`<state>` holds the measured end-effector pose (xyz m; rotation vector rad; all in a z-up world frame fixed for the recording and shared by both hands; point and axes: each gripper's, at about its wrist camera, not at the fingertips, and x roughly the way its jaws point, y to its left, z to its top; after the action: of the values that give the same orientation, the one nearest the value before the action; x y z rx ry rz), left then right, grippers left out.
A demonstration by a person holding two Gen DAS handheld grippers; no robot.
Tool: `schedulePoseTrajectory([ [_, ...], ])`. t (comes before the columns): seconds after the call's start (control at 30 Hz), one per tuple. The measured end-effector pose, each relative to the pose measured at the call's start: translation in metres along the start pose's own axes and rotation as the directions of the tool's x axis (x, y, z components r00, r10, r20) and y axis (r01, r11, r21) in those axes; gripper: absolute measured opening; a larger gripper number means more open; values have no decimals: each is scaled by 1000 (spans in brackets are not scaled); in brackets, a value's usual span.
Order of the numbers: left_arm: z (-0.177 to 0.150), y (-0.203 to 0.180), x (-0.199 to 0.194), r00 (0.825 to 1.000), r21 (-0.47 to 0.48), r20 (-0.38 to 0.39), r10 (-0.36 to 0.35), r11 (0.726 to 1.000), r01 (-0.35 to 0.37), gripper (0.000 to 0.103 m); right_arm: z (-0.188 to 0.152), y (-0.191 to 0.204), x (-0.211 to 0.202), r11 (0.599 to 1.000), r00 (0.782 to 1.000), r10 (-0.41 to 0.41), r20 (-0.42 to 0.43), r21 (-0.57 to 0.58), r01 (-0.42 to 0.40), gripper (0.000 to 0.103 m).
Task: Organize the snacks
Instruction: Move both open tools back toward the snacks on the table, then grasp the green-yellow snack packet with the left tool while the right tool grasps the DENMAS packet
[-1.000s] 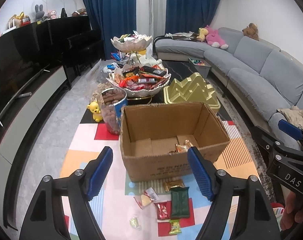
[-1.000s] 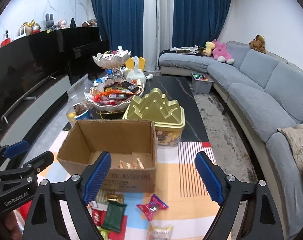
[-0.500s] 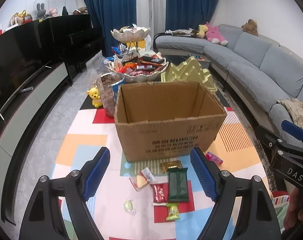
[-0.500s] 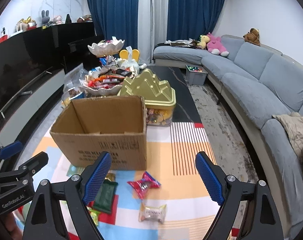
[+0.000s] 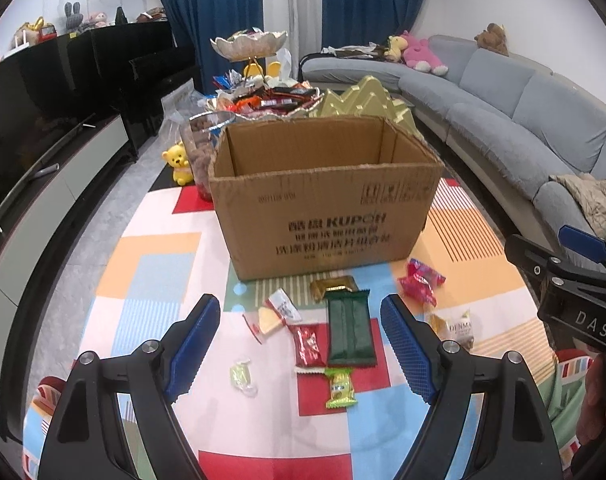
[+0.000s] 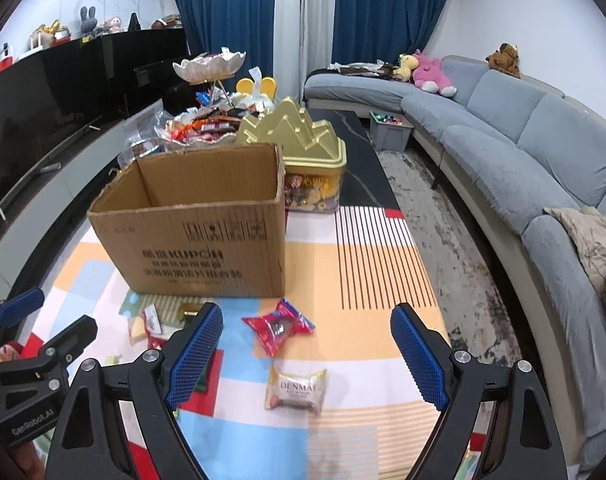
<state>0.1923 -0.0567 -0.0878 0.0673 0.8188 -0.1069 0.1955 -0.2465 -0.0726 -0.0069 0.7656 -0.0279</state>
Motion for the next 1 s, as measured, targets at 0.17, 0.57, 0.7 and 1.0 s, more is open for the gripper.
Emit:
schedulePoseTrajectory([
  [0.17, -9, -4, 5, 1000, 2, -4, -5, 1000, 5, 82, -10, -1, 7, 1000, 1000, -2, -18, 2, 2, 87],
  [0.57, -34, -10, 24, 999, 7, -37, -25, 1000, 25, 82, -34, -1, 29, 1000, 998, 3, -70, 1, -3, 87],
  [0.7, -41, -12, 31, 998, 5, -52, -28, 1000, 29, 82, -42, -1, 37, 1000, 996, 6, -85, -2, -6, 87],
  [1.0, -60, -16, 49, 996, 2, -85, -22, 1000, 22, 82, -56, 0, 54, 1000, 994, 5, -113, -10, -6, 87],
])
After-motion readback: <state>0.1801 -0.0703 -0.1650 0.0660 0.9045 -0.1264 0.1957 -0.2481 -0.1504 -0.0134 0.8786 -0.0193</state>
